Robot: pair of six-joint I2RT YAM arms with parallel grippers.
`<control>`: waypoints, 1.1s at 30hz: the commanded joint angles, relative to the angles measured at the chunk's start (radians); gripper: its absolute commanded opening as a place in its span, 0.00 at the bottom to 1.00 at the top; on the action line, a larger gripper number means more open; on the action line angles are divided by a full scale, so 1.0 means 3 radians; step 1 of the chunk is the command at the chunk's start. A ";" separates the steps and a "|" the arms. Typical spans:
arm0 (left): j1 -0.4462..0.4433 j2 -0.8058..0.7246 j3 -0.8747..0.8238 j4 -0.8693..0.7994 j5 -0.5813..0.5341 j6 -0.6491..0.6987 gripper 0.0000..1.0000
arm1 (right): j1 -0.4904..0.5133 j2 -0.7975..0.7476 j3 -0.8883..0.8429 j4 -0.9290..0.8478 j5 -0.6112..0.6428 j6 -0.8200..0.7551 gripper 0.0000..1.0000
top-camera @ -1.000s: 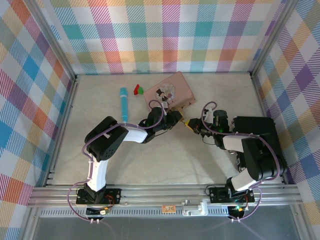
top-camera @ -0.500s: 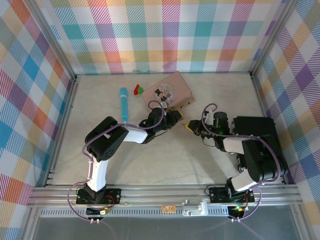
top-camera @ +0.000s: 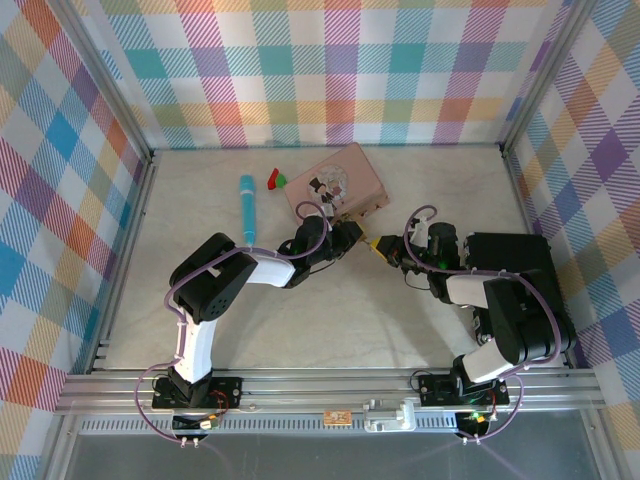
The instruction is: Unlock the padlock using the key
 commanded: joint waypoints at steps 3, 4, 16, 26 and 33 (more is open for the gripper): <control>0.0017 -0.0103 -0.0092 0.0366 -0.0044 -0.0123 0.00 | 0.0013 0.0133 0.0025 0.0278 0.0014 0.0087 0.00; 0.0018 -0.0102 -0.0097 0.0381 -0.0044 -0.0138 0.00 | 0.0021 0.0163 0.0025 0.0309 0.0018 0.0100 0.00; -0.0033 -0.0161 -0.0212 0.0483 0.0011 -0.0385 0.00 | 0.0099 0.0325 0.0047 0.0690 0.0066 0.0273 0.00; -0.0108 -0.0131 -0.0122 0.0550 0.0006 -0.0447 0.00 | 0.0286 0.0603 0.0184 0.1044 0.0158 0.0911 0.00; -0.0146 -0.0146 -0.0087 0.0356 -0.0151 -0.0506 0.00 | 0.0350 0.0524 0.0064 0.1091 0.0237 0.0910 0.00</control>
